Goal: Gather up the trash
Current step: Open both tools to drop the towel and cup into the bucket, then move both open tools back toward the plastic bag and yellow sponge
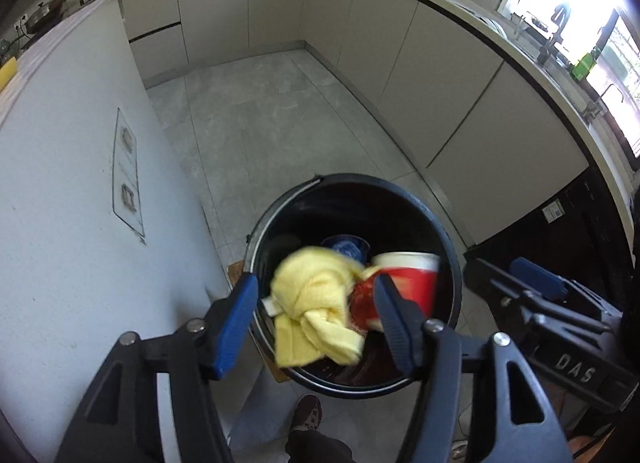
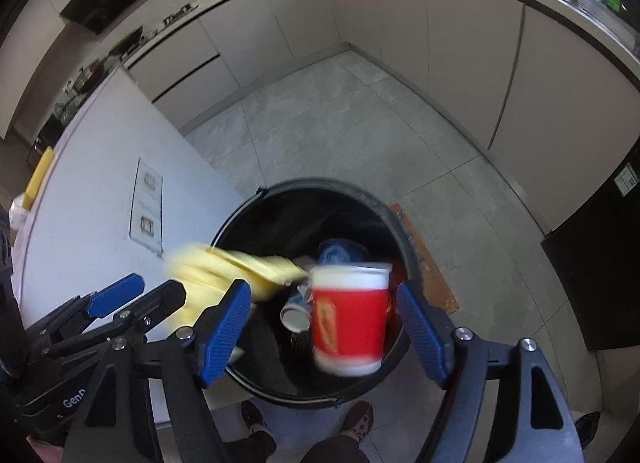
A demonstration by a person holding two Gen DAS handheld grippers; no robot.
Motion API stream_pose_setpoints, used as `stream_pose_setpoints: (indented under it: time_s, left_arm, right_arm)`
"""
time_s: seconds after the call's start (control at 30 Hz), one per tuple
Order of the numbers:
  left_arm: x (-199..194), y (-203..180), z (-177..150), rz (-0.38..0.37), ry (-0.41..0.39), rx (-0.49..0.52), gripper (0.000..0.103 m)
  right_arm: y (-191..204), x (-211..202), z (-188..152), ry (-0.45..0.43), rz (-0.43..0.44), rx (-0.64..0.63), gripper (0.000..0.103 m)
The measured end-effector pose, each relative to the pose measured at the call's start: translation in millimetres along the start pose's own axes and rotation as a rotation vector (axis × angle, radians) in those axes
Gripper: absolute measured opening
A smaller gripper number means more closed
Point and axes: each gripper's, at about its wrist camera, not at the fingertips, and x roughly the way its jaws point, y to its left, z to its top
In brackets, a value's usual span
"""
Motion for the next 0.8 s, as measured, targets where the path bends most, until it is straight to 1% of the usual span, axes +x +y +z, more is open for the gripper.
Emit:
stream_pose_setpoints:
  time_s: [0.1, 0.17, 0.37, 0.5, 0.57, 0.63, 0.8]
  left_arm:
    - [-21.9, -1.1, 4.8, 0.005, -0.049, -0.016, 0.062]
    - [-39.1, -4.4, 11.6, 0.001, -0.068, -0.009, 0.062]
    - [-91.5, -14.2, 21.6, -0.008, -0.128, 0.013, 0.064]
    - [-117.5, -3.6, 20.7, -0.03, -0.138, -0.001, 0.066]
    - [-131.9, 2.5, 18.1, -0.044, -0.147, -0.016, 0.068]
    - [-141.4, 11.9, 15.6, -0.052, -0.158, -0.029, 0.071]
    - [-168.1, 40.8, 10.0, -0.045, -0.18, -0.049, 0.074]
  right_arm:
    - [-3.9, -21.3, 5.6, -0.043, -0.003, 0.022, 0.077]
    - [-1.3, -38.2, 10.6, -0.067, -0.006, 0.017, 0.077]
    - [16.7, -79.3, 17.7, -0.099, -0.005, 0.01, 0.078]
    - [27.7, -96.1, 12.0, -0.08, -0.021, 0.004, 0.078]
    - [37.1, -106.2, 9.1, -0.069, -0.014, 0.004, 0.078]
    - [45.8, -116.0, 7.8, -0.077, -0.006, -0.001, 0.078]
    - [90.5, -142.2, 8.3, -0.114, 0.036, -0.054, 0.081]
